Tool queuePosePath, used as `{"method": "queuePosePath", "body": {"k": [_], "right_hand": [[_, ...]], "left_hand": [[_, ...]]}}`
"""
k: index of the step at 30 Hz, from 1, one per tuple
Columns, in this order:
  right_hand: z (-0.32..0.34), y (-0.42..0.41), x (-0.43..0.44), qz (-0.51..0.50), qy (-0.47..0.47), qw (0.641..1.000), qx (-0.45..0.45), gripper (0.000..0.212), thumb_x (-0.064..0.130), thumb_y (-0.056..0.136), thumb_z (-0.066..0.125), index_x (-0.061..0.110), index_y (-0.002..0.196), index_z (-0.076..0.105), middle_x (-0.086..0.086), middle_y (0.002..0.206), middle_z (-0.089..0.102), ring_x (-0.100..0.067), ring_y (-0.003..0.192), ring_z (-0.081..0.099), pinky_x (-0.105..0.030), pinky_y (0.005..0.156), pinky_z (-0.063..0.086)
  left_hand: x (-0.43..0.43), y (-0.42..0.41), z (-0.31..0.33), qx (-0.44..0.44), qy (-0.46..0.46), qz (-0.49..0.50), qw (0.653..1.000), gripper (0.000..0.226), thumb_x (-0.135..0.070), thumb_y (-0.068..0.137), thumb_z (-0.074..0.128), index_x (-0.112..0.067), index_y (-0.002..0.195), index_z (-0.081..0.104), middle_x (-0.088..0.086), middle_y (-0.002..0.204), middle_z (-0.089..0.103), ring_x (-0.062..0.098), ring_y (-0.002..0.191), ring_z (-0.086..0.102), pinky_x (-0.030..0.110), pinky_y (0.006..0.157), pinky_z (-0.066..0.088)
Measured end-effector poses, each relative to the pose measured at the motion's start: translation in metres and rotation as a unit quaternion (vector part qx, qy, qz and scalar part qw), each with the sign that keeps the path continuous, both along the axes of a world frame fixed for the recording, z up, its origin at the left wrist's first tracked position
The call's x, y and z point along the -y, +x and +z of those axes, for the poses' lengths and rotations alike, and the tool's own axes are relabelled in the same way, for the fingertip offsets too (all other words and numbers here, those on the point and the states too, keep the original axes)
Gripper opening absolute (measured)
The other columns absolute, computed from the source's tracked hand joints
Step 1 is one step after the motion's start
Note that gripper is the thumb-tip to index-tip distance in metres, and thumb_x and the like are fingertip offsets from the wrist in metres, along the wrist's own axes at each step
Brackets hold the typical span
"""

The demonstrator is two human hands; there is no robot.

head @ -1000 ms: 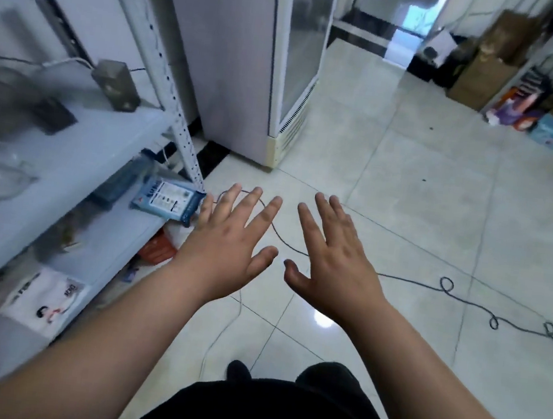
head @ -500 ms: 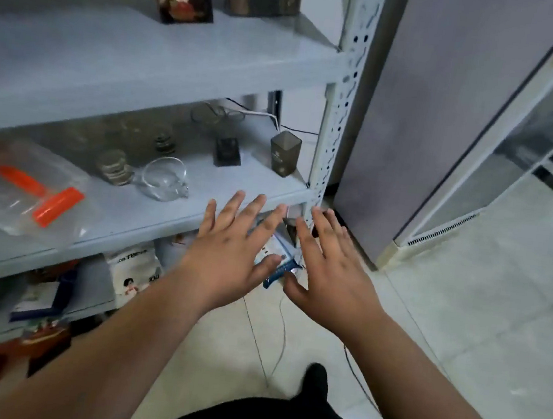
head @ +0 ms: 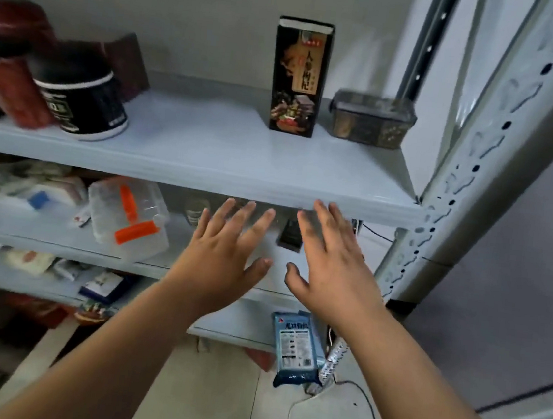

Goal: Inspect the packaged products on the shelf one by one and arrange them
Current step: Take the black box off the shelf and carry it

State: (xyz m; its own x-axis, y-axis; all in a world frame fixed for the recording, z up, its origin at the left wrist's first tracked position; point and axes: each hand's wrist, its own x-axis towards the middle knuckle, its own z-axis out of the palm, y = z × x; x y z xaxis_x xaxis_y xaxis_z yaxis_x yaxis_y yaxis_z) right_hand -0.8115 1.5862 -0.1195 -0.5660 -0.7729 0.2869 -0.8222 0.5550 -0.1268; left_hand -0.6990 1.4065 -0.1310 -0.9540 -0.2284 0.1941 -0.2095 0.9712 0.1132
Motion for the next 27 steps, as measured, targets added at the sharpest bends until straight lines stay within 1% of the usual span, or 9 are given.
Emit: {"method": "queuePosePath", "body": {"k": [4,8,12,15,19,21,23,25,27], "right_hand": [[0.018,-0.025,0.033,0.034,-0.01,0.999,-0.021,0.082,0.04,0.088,0.071,0.008,0.155,0.037,-0.021,0.164,0.029,-0.041,0.153,0.024,-0.048,0.12,0.016],[0.042,-0.057,0.064,0.053,0.009,0.998,0.012,0.079,0.045,0.098,0.057,0.018,0.163,0.02,-0.011,0.171,0.01,-0.03,0.159,0.002,-0.044,0.128,0.008],[0.061,-0.094,0.095,0.02,0.056,0.993,0.1,0.089,0.066,0.095,0.053,0.03,0.164,0.011,-0.003,0.173,0.0,-0.024,0.159,-0.004,-0.043,0.129,0.007],[0.072,-0.124,0.115,0.024,0.094,0.98,0.172,0.088,0.08,0.089,0.048,0.036,0.161,0.026,0.0,0.171,0.015,-0.019,0.158,0.008,-0.043,0.128,0.013],[0.069,-0.15,0.132,-0.003,0.041,0.984,0.172,0.074,0.073,0.093,0.05,0.035,0.155,0.04,0.005,0.164,0.032,-0.016,0.152,0.024,-0.036,0.125,0.022],[0.064,-0.154,0.134,-0.008,0.046,0.987,0.154,0.071,0.071,0.094,0.049,0.037,0.155,0.039,0.007,0.162,0.032,-0.016,0.151,0.025,-0.038,0.124,0.023],[0.063,-0.155,0.134,-0.011,0.054,0.988,0.145,0.068,0.069,0.096,0.049,0.038,0.155,0.037,0.008,0.162,0.03,-0.015,0.15,0.023,-0.037,0.123,0.022],[0.064,-0.154,0.135,-0.012,0.057,0.987,0.147,0.067,0.068,0.097,0.048,0.039,0.156,0.036,0.009,0.163,0.029,-0.015,0.151,0.021,-0.038,0.124,0.021],[0.064,-0.154,0.135,-0.008,0.061,0.987,0.148,0.068,0.069,0.096,0.047,0.039,0.156,0.035,0.009,0.164,0.027,-0.015,0.151,0.02,-0.039,0.124,0.021]], "left_hand": [[0.032,-0.013,0.021,-0.039,-0.016,0.002,0.999,0.068,-0.055,0.099,0.021,-0.031,0.162,0.012,0.008,0.169,0.02,0.032,0.158,0.004,0.054,0.127,0.007],[0.068,-0.049,0.043,-0.047,0.007,0.015,0.999,0.075,-0.057,0.094,0.014,-0.026,0.162,0.017,0.011,0.167,0.025,0.032,0.156,0.015,0.049,0.127,0.007],[0.107,-0.101,0.054,0.019,0.069,0.027,0.997,0.094,-0.07,0.083,0.005,-0.021,0.161,0.026,0.01,0.166,0.027,0.028,0.154,0.02,0.041,0.126,0.01],[0.14,-0.149,0.061,0.109,0.042,0.009,0.993,0.076,-0.064,0.102,0.024,-0.021,0.163,0.014,0.005,0.171,0.01,0.025,0.157,0.006,0.039,0.127,0.006],[0.172,-0.205,0.076,0.15,0.066,0.008,0.986,0.095,-0.075,0.094,0.038,-0.019,0.164,0.006,0.003,0.172,0.004,0.021,0.157,0.002,0.039,0.126,0.008],[0.188,-0.232,0.078,0.14,0.131,0.012,0.981,0.114,-0.082,0.081,0.054,-0.019,0.164,0.008,0.005,0.171,0.012,0.023,0.156,0.012,0.039,0.125,0.017],[0.197,-0.252,0.081,0.085,0.266,-0.007,0.96,0.125,-0.08,0.066,0.072,-0.024,0.162,0.014,0.003,0.164,0.033,0.022,0.147,0.035,0.038,0.118,0.033],[0.195,-0.263,0.082,0.009,0.4,-0.05,0.915,0.115,-0.059,0.071,0.085,-0.024,0.16,0.023,-0.004,0.149,0.052,0.014,0.13,0.051,0.031,0.105,0.041],[0.189,-0.269,0.08,-0.057,0.453,-0.08,0.886,0.09,-0.039,0.078,0.087,-0.026,0.152,0.039,-0.008,0.136,0.061,0.012,0.124,0.057,0.031,0.101,0.045]]}}
